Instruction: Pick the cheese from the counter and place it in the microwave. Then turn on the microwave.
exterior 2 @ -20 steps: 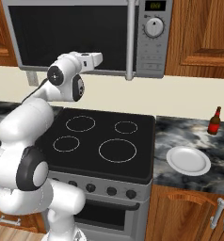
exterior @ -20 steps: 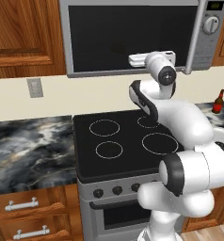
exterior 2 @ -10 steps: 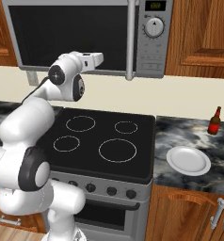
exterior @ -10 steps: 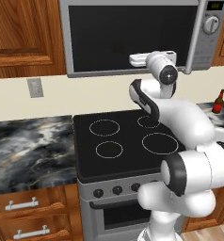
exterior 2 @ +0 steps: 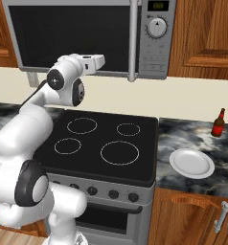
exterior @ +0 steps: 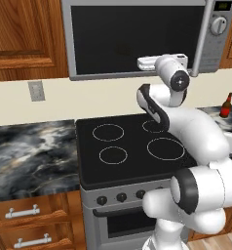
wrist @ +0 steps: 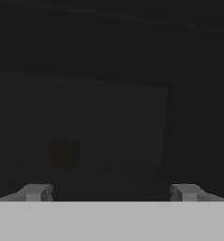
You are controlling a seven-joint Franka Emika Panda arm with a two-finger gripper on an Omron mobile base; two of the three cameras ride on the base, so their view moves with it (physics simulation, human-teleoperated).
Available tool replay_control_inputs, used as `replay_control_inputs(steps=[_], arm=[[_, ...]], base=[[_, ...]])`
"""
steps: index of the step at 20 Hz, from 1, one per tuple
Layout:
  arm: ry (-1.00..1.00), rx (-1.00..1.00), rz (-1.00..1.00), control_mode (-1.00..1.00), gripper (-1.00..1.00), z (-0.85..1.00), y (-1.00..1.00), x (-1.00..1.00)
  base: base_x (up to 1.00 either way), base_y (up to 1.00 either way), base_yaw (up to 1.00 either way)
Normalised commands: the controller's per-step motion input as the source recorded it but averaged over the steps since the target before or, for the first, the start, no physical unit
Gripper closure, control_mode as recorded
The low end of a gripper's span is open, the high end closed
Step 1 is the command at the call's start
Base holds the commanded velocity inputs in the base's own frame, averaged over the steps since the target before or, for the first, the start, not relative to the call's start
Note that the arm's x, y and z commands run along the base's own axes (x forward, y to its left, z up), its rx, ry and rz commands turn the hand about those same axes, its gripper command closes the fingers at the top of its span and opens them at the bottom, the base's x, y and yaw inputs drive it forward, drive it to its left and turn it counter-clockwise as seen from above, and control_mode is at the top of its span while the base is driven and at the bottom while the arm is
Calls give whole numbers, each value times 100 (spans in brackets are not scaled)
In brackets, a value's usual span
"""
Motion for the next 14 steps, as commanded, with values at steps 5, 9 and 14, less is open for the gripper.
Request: replay_control_inputs(steps=[5, 9, 14], arm=[[1, 0, 0, -100, -100, 32, -10, -52], [9, 1, 0, -100, -100, 54, -10, -41], [12, 0, 0, -100, -100, 43, -17, -42]], base=[[0, 0, 0], [0, 0, 0], [0, 0, 0]])
